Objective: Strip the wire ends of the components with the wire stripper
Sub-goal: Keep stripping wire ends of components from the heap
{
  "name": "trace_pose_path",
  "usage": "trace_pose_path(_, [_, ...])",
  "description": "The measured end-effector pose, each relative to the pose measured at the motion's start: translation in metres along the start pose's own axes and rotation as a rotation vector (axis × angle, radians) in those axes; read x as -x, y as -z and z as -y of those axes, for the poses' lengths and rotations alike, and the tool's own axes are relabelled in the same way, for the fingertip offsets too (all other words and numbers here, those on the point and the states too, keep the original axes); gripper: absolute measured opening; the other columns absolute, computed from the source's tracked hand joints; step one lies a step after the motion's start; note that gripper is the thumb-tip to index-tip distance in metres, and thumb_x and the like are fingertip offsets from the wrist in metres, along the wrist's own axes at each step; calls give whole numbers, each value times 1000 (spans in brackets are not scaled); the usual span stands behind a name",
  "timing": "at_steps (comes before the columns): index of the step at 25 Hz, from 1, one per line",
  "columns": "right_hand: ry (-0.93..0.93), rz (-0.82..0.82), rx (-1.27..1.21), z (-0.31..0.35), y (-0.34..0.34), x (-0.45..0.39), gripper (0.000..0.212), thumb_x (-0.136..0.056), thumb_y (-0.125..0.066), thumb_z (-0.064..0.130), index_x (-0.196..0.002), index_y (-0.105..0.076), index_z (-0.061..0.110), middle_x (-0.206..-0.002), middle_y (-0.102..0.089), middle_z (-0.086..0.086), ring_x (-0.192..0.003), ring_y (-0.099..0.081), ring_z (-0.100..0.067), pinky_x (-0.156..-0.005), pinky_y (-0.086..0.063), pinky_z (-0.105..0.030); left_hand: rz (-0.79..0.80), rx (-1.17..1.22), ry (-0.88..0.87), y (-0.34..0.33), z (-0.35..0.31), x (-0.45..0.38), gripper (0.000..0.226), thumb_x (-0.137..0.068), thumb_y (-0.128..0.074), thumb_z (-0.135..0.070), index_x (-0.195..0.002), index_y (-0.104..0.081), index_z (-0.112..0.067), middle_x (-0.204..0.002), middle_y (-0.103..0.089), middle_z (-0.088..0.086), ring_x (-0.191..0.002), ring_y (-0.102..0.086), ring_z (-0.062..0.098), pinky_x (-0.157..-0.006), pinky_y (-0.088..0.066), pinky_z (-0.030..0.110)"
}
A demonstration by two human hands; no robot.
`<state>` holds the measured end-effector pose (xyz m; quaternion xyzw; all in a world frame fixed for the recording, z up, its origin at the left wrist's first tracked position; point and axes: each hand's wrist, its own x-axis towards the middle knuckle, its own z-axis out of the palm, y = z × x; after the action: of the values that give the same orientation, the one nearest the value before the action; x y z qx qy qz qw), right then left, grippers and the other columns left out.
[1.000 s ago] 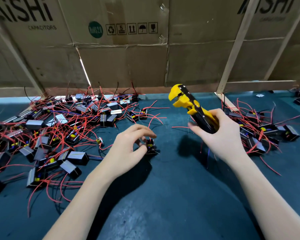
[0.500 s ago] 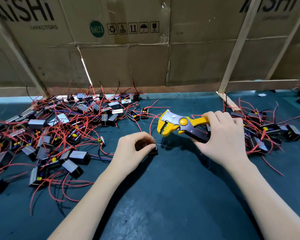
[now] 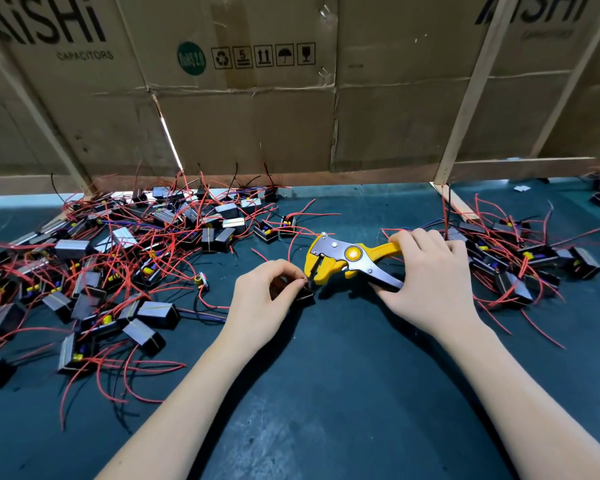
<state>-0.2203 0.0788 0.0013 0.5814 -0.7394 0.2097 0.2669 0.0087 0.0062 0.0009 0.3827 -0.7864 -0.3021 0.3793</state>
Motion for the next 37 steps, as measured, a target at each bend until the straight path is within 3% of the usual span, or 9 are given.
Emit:
trace_pose_path(5, [-32, 6, -5, -3, -1, 0, 57, -61, -79, 52, -99, -61, 13, -88, -58, -3, -86, -55, -30, -73, -32, -39, 133, 51, 24, 8, -1, -2, 12, -94, -59, -11, -88, -63, -20, -88, -63, -14, -82, -54, 1, -74, -39, 16])
trace_pose_path(8, [-26, 21, -15, -2, -1, 0, 56, -63, -77, 54, -98, -60, 14, -88, -58, -2, -85, -54, -30, -73, -31, -38, 238, -58, -30, 2, -3, 1, 8, -93, -55, -11, -86, -59, -13, -96, -59, -4, -98, -51, 16, -89, -39, 27])
trace_pose_path(14, [-41, 36, -37, -4, -2, 0, 56, -62, -78, 52, -99, -61, 14, -90, -60, -2, -88, -56, -30, -75, -33, -39, 90, -16, 23, -5, -6, 4, 9, -82, -72, -7, -78, -68, -13, -90, -63, -3, -80, -57, 11, -75, -42, 13])
trace_pose_path(19, [-34, 40, -30, -4, -3, 0, 54, -63, -77, 53, -98, -60, 15, -89, -59, -1, -87, -55, -29, -74, -33, -38, 42, 55, 96, -9, -3, 4, 10, -76, -82, -17, -74, -73, -20, -91, -66, -6, -78, -61, 8, -78, -48, 21])
trace_pose_path(23, [-44, 49, -25, -6, -2, 0, 55, -62, -78, 51, -100, -60, 15, -91, -59, -1, -89, -55, -29, -75, -32, -38, 176, 12, 34, -4, -2, 6, 25, -71, -86, -27, -89, -68, -22, -102, -61, -9, -88, -59, 6, -82, -46, 18])
trace_pose_path(25, [-53, 48, -25, -7, -1, 0, 56, -61, -79, 49, -101, -60, 15, -90, -59, -2, -89, -55, -29, -76, -31, -38, 179, -69, -15, -4, -3, 6, 30, -71, -86, -23, -91, -64, -20, -95, -63, -8, -84, -59, 7, -79, -46, 18])
trace_pose_path(28, [-57, 47, -28, -8, 1, -1, 54, -62, -78, 49, -101, -60, 15, -89, -59, -2, -89, -55, -29, -75, -30, -38, 150, 107, 44, 0, -1, 2, 19, -79, -79, -12, -90, -65, -16, -84, -69, -3, -75, -62, 13, -76, -50, 21])
trace_pose_path(33, [-54, 57, -27, -9, 2, -1, 54, -62, -77, 47, -101, -60, 14, -90, -59, -3, -89, -54, -29, -76, -28, -38, 282, 2, -14, 9, 4, 2, 43, -71, -86, -34, -110, -70, -34, -100, -64, -14, -90, -58, 3, -84, -43, 12])
trace_pose_path(37, [-65, 61, -25, -11, 3, -2, 53, -63, -76, 48, -101, -60, 15, -92, -59, -2, -90, -54, -29, -75, -26, -37, 332, -42, -80, 8, 5, 1, 35, -71, -86, -29, -103, -72, -30, -100, -66, -13, -94, -59, 5, -84, -44, 17])
